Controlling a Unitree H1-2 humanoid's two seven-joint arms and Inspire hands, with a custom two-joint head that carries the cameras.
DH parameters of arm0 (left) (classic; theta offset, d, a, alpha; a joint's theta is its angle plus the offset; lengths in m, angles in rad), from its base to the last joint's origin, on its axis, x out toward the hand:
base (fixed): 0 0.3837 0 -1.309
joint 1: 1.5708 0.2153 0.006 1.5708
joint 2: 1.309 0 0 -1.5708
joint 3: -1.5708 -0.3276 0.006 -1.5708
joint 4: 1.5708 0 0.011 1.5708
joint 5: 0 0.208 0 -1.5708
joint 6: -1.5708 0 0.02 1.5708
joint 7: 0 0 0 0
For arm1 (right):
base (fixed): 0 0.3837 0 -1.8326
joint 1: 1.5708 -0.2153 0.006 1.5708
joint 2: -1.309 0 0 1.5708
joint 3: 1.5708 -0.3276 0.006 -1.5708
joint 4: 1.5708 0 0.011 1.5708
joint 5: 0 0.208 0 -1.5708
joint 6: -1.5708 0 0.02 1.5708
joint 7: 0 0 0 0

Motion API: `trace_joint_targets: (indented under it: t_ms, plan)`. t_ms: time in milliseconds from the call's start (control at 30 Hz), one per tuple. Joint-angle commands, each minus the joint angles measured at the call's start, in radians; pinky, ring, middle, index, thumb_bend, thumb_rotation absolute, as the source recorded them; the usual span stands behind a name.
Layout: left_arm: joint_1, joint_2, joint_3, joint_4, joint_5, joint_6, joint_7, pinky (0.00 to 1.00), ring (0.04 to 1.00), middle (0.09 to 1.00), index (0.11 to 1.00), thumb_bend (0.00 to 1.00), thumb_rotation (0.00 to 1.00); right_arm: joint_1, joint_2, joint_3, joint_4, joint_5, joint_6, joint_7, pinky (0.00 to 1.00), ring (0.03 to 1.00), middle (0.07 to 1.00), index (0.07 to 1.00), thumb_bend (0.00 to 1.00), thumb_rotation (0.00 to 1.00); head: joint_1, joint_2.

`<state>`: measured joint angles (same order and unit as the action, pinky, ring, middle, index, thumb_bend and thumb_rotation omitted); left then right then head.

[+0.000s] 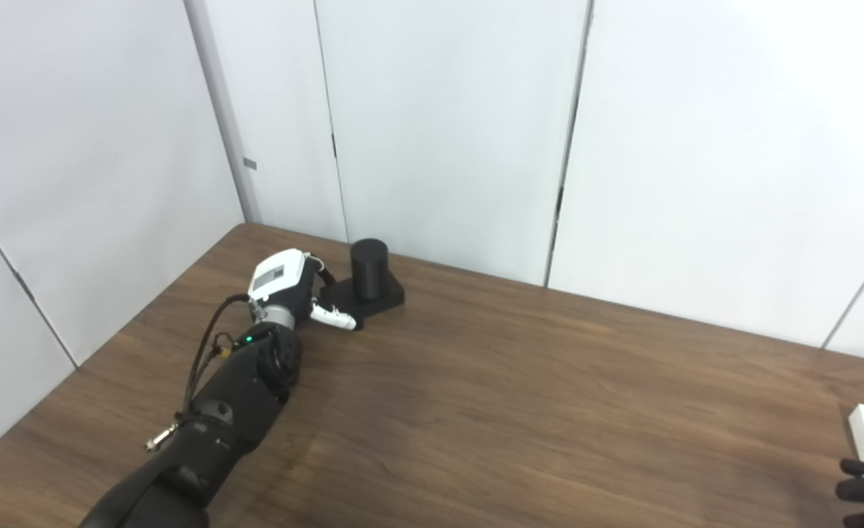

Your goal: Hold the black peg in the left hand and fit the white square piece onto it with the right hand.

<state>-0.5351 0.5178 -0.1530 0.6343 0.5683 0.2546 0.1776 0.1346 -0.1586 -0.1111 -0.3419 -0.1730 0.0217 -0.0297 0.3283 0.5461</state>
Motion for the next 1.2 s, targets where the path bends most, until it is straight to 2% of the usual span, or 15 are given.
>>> trace_joint_targets:
  t_ms: [0,133,300,467,533,633,700,1067,1167]
  plan:
    - [-0.027,0.032,-0.007,0.007,0.008,-0.022,0.001,0.78,0.922,0.884,0.481,0.53,0.06,-0.021,-0.006,-0.008,-0.038,0.0,-0.012,-0.004,0.48,0.62,0.696,0.496,0.49,0.13,-0.002,0.003]
    - [-0.021,0.041,-0.026,0.001,0.016,-0.019,-0.019,0.74,0.908,0.871,0.481,0.52,0.06,-0.022,-0.006,-0.007,-0.045,0.005,-0.007,-0.003,0.49,0.625,0.701,0.496,0.49,0.13,-0.002,0.005]
    - [-0.006,0.044,-0.027,-0.019,-0.004,-0.043,-0.043,0.77,0.914,0.864,0.479,0.52,0.05,-0.024,-0.003,-0.006,-0.049,0.001,-0.004,-0.005,0.49,0.621,0.699,0.495,0.49,0.13,-0.005,0.007]
    - [0.022,0.041,-0.044,-0.042,0.004,-0.125,-0.029,0.79,0.904,0.866,0.48,0.52,0.05,-0.029,0.0,-0.005,-0.054,-0.001,0.005,-0.005,0.5,0.623,0.696,0.495,0.49,0.13,-0.015,0.008]
    - [0.039,0.039,-0.064,-0.074,0.01,-0.144,-0.049,0.79,0.903,0.871,0.481,0.52,0.06,-0.031,0.0,-0.003,-0.056,-0.01,0.009,-0.007,0.5,0.621,0.695,0.495,0.49,0.13,-0.015,0.008]
    - [0.066,0.038,-0.089,-0.135,0.001,-0.174,-0.088,0.84,0.935,0.892,0.482,0.52,0.06,-0.034,0.004,-0.002,-0.065,-0.019,0.02,-0.008,0.49,0.62,0.694,0.495,0.49,0.13,-0.027,0.009]
    - [0.077,0.037,-0.116,-0.163,0.015,-0.2,-0.102,0.81,0.932,0.893,0.482,0.52,0.06,-0.038,0.009,0.001,-0.069,-0.026,0.029,-0.01,0.49,0.62,0.696,0.495,0.49,0.13,-0.035,0.011]
    - [0.139,0.021,-0.217,-0.359,0.055,-0.297,-0.191,0.79,0.919,0.891,0.484,0.52,0.06,-0.044,0.025,0.006,-0.083,-0.031,0.036,-0.011,0.5,0.629,0.702,0.494,0.49,0.12,-0.07,0.029]
    - [0.149,0.006,-0.242,-0.425,0.065,-0.283,-0.252,0.81,0.931,0.906,0.485,0.52,0.06,-0.047,0.024,0.006,-0.079,-0.031,0.031,-0.01,0.51,0.636,0.707,0.493,0.49,0.12,-0.085,0.037]
